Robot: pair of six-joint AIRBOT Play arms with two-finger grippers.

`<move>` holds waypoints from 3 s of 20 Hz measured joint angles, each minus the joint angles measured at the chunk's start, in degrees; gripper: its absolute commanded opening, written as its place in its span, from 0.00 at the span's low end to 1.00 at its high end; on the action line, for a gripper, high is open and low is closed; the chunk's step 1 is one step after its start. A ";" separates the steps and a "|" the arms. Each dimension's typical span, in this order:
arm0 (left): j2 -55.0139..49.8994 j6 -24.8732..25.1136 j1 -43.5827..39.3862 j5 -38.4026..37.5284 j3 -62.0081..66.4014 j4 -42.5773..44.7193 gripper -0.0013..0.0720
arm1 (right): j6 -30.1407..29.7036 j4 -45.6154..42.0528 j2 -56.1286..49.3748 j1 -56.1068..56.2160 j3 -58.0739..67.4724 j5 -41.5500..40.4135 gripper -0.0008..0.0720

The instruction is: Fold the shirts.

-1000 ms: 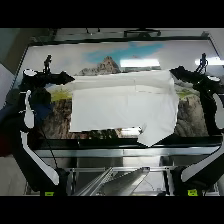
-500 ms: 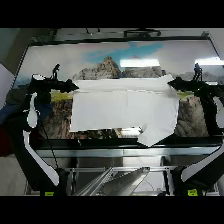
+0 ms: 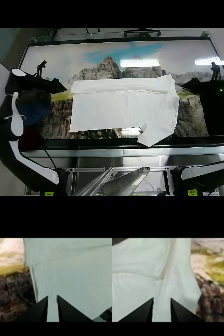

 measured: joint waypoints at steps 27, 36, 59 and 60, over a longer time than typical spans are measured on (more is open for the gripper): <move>12.59 1.68 3.96 -3.26 -29.22 7.28 0.36 | 9.09 -6.40 31.69 -12.02 -45.70 1.51 0.74; 12.70 0.35 0.46 0.37 -38.23 5.16 0.78 | 8.46 -6.23 31.69 -12.07 -45.72 1.44 0.74; 12.57 3.30 -2.08 0.81 -36.83 -1.53 0.05 | -1.05 5.11 18.56 -6.56 -49.96 5.27 0.04; 12.59 3.32 -1.18 -0.39 -36.83 -1.57 0.05 | -1.31 5.22 18.49 -6.51 -48.83 6.91 0.04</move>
